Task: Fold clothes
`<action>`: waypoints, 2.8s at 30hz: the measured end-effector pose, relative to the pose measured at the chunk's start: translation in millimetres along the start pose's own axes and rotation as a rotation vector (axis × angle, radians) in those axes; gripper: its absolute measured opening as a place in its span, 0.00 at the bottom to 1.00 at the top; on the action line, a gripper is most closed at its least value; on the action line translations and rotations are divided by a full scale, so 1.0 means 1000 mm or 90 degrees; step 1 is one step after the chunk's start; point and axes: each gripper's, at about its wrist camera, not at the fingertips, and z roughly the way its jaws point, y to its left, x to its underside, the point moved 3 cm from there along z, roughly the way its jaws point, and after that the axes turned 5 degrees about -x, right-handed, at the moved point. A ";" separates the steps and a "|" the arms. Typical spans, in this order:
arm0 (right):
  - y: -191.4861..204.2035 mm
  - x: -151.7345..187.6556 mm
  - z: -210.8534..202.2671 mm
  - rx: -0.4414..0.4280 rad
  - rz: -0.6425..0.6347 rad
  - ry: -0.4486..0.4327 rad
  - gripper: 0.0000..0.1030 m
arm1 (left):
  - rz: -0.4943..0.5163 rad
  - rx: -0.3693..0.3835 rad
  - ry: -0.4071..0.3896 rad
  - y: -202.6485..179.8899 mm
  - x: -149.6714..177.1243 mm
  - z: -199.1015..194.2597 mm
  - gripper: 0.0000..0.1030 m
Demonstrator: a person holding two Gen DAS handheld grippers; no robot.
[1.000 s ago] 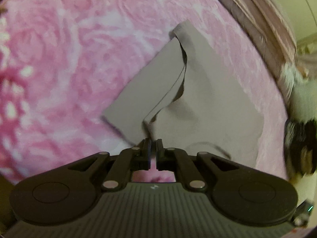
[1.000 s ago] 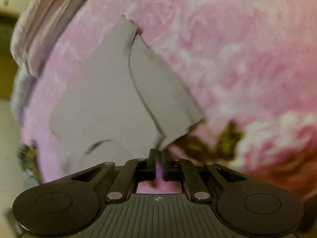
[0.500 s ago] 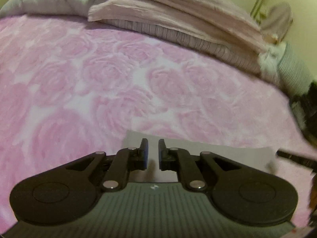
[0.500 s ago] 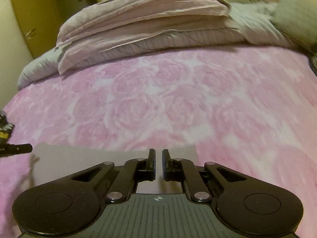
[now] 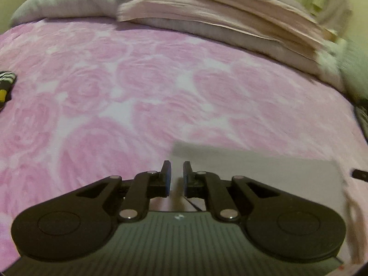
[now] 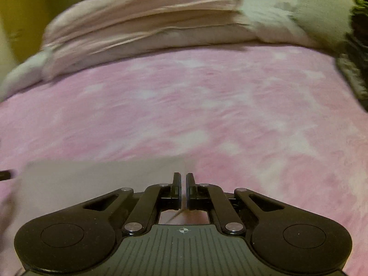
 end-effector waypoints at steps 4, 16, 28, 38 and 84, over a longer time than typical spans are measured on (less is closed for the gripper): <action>0.041 0.045 -0.004 -0.049 -0.017 0.068 0.00 | 0.050 0.054 0.039 -0.035 0.036 -0.025 0.07; 0.026 0.094 -0.061 -0.044 0.023 0.136 0.00 | 0.025 -0.014 0.140 -0.020 0.112 -0.079 0.09; -0.071 0.024 -0.008 -0.098 0.235 0.029 0.34 | -0.098 -0.044 0.128 0.004 0.057 -0.059 0.27; -0.102 0.021 0.030 -0.225 0.260 0.004 0.34 | -0.156 -0.026 0.137 0.033 0.049 -0.058 0.29; 0.301 0.084 0.024 0.137 -0.299 0.139 0.34 | -0.079 0.125 0.256 0.187 0.033 -0.032 0.30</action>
